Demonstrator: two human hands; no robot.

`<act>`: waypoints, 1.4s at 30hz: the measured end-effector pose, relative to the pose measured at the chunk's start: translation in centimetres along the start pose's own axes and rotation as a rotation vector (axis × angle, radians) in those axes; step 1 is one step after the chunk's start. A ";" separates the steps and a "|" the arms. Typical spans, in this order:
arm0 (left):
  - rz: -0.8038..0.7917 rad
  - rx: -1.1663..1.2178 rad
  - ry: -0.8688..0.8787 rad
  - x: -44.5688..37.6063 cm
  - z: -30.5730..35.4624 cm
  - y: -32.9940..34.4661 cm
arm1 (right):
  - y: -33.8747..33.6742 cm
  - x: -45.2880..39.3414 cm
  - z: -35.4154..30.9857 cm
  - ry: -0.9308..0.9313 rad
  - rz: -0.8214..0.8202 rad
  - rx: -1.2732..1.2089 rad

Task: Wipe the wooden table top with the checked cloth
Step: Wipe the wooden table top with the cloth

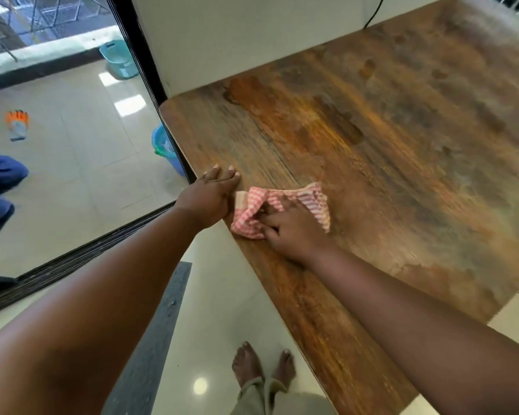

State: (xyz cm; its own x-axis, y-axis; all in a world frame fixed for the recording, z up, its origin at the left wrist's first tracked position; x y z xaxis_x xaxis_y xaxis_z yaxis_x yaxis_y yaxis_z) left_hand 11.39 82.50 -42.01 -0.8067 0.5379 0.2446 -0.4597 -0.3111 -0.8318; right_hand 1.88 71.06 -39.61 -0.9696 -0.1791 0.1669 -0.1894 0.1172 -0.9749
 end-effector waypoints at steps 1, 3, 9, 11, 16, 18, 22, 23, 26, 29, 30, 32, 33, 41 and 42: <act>0.008 0.003 0.002 0.1 0.0 0.0 | 0.4 0.3 -1.4 -0.034 -0.005 -0.001; 0.011 0.002 0.005 0.1 0.1 -0.1 | 0.8 1.8 -3.1 -0.095 -0.008 -0.007; -0.016 0.003 -0.024 0.4 0.3 0.1 | 1.9 8.0 -2.2 -0.243 -0.086 0.047; -0.022 0.001 -0.042 0.4 0.4 0.0 | 1.8 9.1 -1.0 -0.239 -0.107 0.075; -0.033 -0.007 -0.077 0.6 0.7 0.0 | 0.8 7.2 1.9 -0.112 -0.064 0.029; -0.041 -0.007 -0.076 0.7 0.8 0.0 | 0.0 4.8 1.9 -0.027 0.003 0.028; -0.040 -0.018 -0.083 0.6 1.2 -0.2 | 0.2 1.1 -1.3 -0.014 0.012 0.001; -0.044 -0.027 -0.088 0.6 1.3 -0.2 | 0.4 1.2 -2.3 -0.048 0.011 0.002; -0.070 -0.041 -0.108 0.6 1.5 -0.2 | 1.0 3.3 -3.1 -0.160 0.003 -0.007; -0.096 -0.050 -0.127 0.6 1.6 -0.4 | 1.4 5.5 -1.0 -0.227 -0.048 0.034; -0.102 -0.051 -0.131 0.6 1.6 -0.5 | 1.2 5.7 0.2 -0.206 -0.058 0.034; -0.109 -0.065 -0.132 0.6 1.8 -0.6 | 0.3 4.7 2.9 -0.116 -0.042 0.017; -0.112 -0.079 -0.127 0.5 1.7 -0.6 | -0.2 3.7 3.8 -0.070 -0.021 0.022; -0.065 -0.240 0.138 -1.6 2.0 -1.0 | -0.7 -2.8 1.4 0.085 0.004 -0.009; -0.068 -0.237 0.146 -2.0 1.8 -1.0 | -0.5 -2.3 0.8 0.070 0.007 -0.023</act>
State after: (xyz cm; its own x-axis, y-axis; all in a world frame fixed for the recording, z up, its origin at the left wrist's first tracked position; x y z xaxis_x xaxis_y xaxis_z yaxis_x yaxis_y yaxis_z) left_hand 12.79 80.34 -40.72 -0.7071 0.6637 0.2439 -0.3974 -0.0877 -0.9134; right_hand 4.30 70.60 -39.62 -0.9792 -0.1099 0.1703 -0.1849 0.1409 -0.9726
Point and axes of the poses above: each hand's wrist, its own x-axis away from the middle knuckle, its own y-axis out of the palm, z = x × y, the point moved 10 cm from there along -x, towards the middle knuckle, and after that the axes turned 13 degrees about x, right-handed, at the moved point
